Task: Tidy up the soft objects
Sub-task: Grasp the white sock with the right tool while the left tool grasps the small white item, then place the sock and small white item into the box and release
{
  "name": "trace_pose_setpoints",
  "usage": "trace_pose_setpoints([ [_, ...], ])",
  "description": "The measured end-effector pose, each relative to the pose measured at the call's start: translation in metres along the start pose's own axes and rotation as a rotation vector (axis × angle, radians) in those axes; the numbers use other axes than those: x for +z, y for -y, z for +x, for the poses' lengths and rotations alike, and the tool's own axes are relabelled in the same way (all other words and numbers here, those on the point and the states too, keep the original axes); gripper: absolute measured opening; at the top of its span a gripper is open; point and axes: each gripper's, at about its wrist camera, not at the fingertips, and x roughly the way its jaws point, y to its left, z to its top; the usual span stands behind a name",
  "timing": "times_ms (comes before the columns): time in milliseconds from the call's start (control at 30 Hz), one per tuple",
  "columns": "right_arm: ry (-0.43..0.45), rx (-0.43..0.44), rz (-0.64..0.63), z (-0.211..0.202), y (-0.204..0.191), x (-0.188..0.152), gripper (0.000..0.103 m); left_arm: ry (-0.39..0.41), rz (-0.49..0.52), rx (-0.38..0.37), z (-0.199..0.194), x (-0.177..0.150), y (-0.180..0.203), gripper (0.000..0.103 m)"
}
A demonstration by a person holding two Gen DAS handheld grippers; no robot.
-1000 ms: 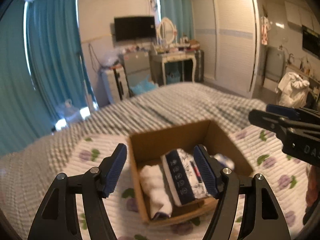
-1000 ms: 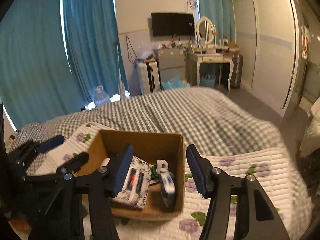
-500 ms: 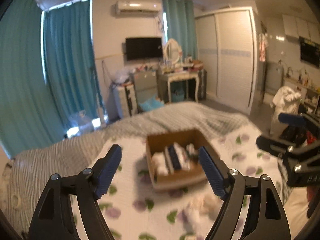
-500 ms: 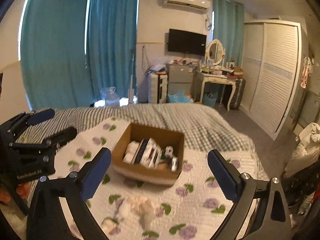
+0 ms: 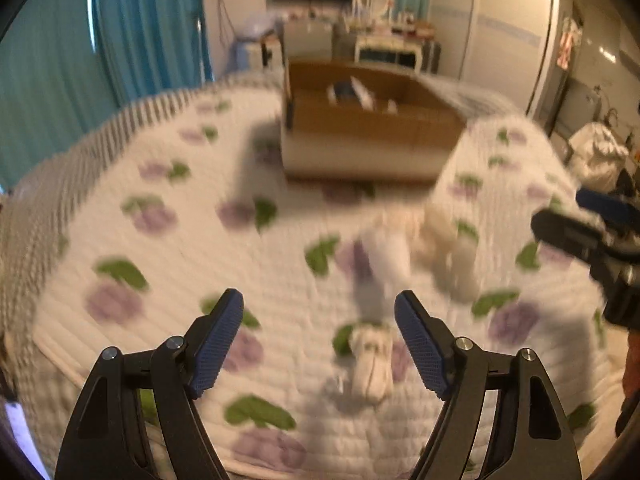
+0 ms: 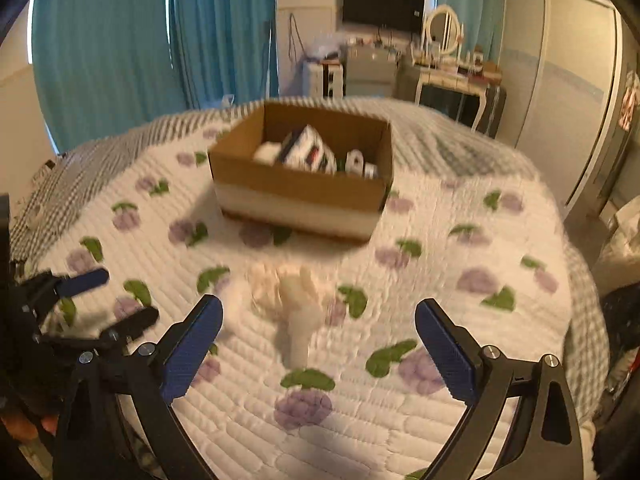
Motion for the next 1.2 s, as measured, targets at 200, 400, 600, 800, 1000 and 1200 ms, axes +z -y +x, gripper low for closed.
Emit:
trace_pose_setpoints([
  [200,-0.09,-0.003,-0.014,0.042,-0.001,-0.013,0.092,-0.098,-0.012,-0.009,0.025,-0.024,0.008,0.077],
  [400,-0.201,0.047,-0.008,0.082,-0.004,-0.017,0.072,-0.148,-0.014,-0.06,0.035,-0.031,0.01,0.061],
  [600,-0.274,0.075,-0.007,0.111,-0.006,-0.013,0.041,-0.172,0.04,-0.12,0.037,-0.034,0.024,0.03],
  [800,-0.253,0.05,-0.036,0.106,-0.011,-0.014,0.03,-0.168,0.025,-0.146,0.035,-0.031,0.021,0.024],
  [1000,-0.179,0.044,-0.01,0.075,-0.007,-0.012,0.029,-0.129,0.017,-0.161,0.019,-0.028,0.014,0.023],
  [1200,-0.096,0.053,-0.029,0.032,-0.014,-0.003,0.029,-0.056,0.015,-0.165,-0.005,-0.018,0.005,0.023],
])
